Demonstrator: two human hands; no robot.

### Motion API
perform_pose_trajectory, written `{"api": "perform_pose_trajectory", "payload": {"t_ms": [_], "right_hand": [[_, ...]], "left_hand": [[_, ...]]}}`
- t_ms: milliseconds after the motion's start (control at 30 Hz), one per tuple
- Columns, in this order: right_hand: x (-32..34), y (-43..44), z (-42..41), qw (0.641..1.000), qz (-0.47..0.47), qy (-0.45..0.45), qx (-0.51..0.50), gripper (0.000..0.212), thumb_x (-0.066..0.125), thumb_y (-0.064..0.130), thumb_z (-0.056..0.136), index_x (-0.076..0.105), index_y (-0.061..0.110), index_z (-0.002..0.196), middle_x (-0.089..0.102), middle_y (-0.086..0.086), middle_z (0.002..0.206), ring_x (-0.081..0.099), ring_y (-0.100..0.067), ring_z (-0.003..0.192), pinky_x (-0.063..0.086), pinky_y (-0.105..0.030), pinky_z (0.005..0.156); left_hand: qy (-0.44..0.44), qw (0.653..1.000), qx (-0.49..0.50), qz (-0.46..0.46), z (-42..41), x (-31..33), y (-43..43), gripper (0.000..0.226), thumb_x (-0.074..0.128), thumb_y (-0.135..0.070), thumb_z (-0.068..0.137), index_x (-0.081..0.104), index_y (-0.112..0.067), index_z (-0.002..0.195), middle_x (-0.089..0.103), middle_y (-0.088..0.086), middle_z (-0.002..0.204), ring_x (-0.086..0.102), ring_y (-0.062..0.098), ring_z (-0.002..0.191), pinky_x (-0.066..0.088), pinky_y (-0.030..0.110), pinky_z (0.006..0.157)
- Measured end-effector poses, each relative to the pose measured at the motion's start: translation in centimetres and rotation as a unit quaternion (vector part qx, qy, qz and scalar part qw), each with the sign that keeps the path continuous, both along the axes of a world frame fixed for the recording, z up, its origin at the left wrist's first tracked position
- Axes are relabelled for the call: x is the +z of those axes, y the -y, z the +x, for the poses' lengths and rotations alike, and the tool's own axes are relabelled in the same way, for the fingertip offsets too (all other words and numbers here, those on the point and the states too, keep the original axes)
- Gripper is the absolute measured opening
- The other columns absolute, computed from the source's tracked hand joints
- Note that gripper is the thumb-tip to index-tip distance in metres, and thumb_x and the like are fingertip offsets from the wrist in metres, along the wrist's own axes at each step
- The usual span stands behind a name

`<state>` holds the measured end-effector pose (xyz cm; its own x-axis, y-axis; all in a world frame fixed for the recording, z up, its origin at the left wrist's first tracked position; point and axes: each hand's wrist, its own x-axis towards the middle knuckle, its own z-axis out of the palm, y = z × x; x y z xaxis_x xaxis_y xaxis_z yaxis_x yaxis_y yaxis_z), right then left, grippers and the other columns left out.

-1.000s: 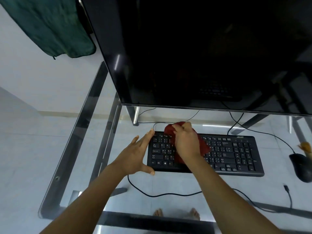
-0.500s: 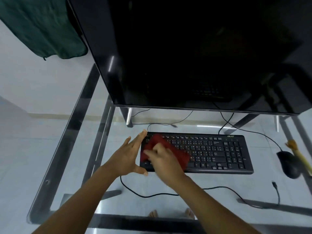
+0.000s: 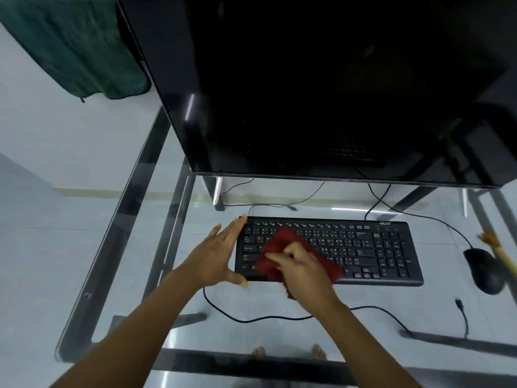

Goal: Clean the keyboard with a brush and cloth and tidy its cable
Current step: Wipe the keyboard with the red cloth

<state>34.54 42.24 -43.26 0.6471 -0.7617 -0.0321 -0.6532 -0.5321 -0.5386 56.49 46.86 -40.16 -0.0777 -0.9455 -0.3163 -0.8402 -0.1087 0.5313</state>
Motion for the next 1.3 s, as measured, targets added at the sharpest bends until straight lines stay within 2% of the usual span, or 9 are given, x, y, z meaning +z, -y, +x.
{"api": "perform_pose_trajectory", "payload": {"t_ms": [100, 267, 467, 633, 700, 800, 967, 1133, 1300], "right_hand": [[-1.0, -1.5, 0.4, 0.993, -0.030, 0.020, -0.116, 0.039, 0.074, 0.007, 0.077, 0.071, 0.023, 0.112, 0.058, -0.004, 0.094, 0.057, -0.026, 0.068, 0.055, -0.036, 0.063], [0.8, -2.6, 2.8, 0.997, 0.046, 0.004, 0.061, 0.018, 0.060, 0.028, 0.088, 0.064, 0.029, 0.106, 0.062, -0.002, 0.097, 0.061, -0.024, 0.081, 0.048, -0.028, 0.065], [-0.9, 1.1, 2.0, 0.989, -0.043, 0.032, -0.134, 0.034, 0.066, 0.008, 0.084, 0.068, 0.017, 0.116, 0.056, -0.008, 0.098, 0.063, -0.029, 0.072, 0.057, -0.039, 0.071], [1.3, -0.3, 3.5, 0.998, -0.040, 0.011, 0.046, 0.033, 0.049, 0.022, 0.094, 0.058, 0.026, 0.126, 0.052, 0.001, 0.106, 0.056, -0.020, 0.085, 0.048, -0.031, 0.070], [1.4, 2.1, 1.5, 0.998, -0.025, 0.012, -0.057, 0.031, 0.045, 0.030, 0.098, 0.057, 0.028, 0.127, 0.052, 0.009, 0.111, 0.059, -0.012, 0.085, 0.055, -0.034, 0.077], [1.3, 4.7, -1.0, 0.974, -0.062, -0.030, -0.216, 0.032, 0.049, 0.024, 0.099, 0.061, 0.018, 0.128, 0.052, -0.011, 0.119, 0.066, -0.028, 0.084, 0.058, -0.037, 0.080], [1.4, 3.7, -1.2, 0.999, -0.022, -0.027, 0.003, 0.032, 0.056, 0.021, 0.095, 0.061, 0.022, 0.127, 0.052, -0.005, 0.109, 0.061, -0.023, 0.087, 0.055, -0.032, 0.074], [1.6, 7.7, -4.6, 0.968, -0.050, -0.073, -0.234, 0.031, 0.048, 0.022, 0.098, 0.059, 0.017, 0.128, 0.050, -0.013, 0.120, 0.065, -0.032, 0.089, 0.056, -0.038, 0.079], [1.5, 4.1, -4.5, 0.998, -0.021, -0.046, 0.045, 0.023, 0.055, 0.022, 0.095, 0.059, 0.023, 0.118, 0.049, -0.003, 0.103, 0.061, -0.020, 0.083, 0.056, -0.036, 0.069]], "left_hand": [[0.008, 1.000, 0.003, -0.010, 0.0, -0.2, 0.1, 0.135, 0.086, -0.047, 0.061, -0.011, -0.025, 0.152, 0.005, -0.011, 0.159, 0.002, 0.010, 0.145, -0.008, 0.022, 0.107], [0.023, 1.000, -0.012, -0.014, 0.3, -0.7, 0.0, 0.141, 0.085, -0.056, 0.055, -0.012, -0.026, 0.152, 0.005, -0.009, 0.160, 0.004, 0.005, 0.145, -0.007, 0.026, 0.115], [0.021, 1.000, 0.000, -0.006, -0.1, -0.1, 0.1, 0.136, 0.086, -0.047, 0.061, -0.012, -0.026, 0.152, 0.006, -0.004, 0.162, 0.004, 0.018, 0.148, -0.005, 0.024, 0.110], [0.085, 0.995, -0.059, -0.012, 0.5, -0.9, 0.2, 0.139, 0.075, -0.067, 0.060, -0.022, -0.022, 0.149, -0.007, -0.002, 0.162, -0.010, 0.010, 0.147, -0.012, 0.036, 0.118], [0.108, 0.992, -0.066, -0.026, 0.3, -0.9, 0.4, 0.134, 0.062, -0.077, 0.063, -0.023, -0.020, 0.149, -0.015, -0.004, 0.160, -0.018, 0.009, 0.145, -0.012, 0.045, 0.119], [0.115, 0.989, -0.057, -0.077, -1.3, -0.5, 0.9, 0.123, 0.047, -0.083, 0.070, -0.017, -0.017, 0.151, -0.020, -0.005, 0.157, -0.021, 0.010, 0.145, -0.011, 0.049, 0.119], [0.060, 0.990, -0.078, -0.100, -5.6, -1.2, 2.3, 0.126, 0.058, -0.077, 0.068, -0.013, -0.016, 0.153, -0.020, -0.006, 0.157, -0.020, 0.007, 0.145, -0.012, 0.037, 0.119], [0.079, 0.988, -0.086, -0.099, -8.0, -2.1, 2.4, 0.122, 0.054, -0.078, 0.072, -0.013, -0.015, 0.153, -0.023, -0.006, 0.156, -0.025, 0.008, 0.143, -0.012, 0.041, 0.119], [0.082, 0.988, -0.095, -0.092, -9.4, -2.4, 2.8, 0.123, 0.049, -0.080, 0.071, -0.015, -0.014, 0.152, -0.022, -0.003, 0.158, -0.026, 0.008, 0.143, -0.010, 0.043, 0.120]]}}
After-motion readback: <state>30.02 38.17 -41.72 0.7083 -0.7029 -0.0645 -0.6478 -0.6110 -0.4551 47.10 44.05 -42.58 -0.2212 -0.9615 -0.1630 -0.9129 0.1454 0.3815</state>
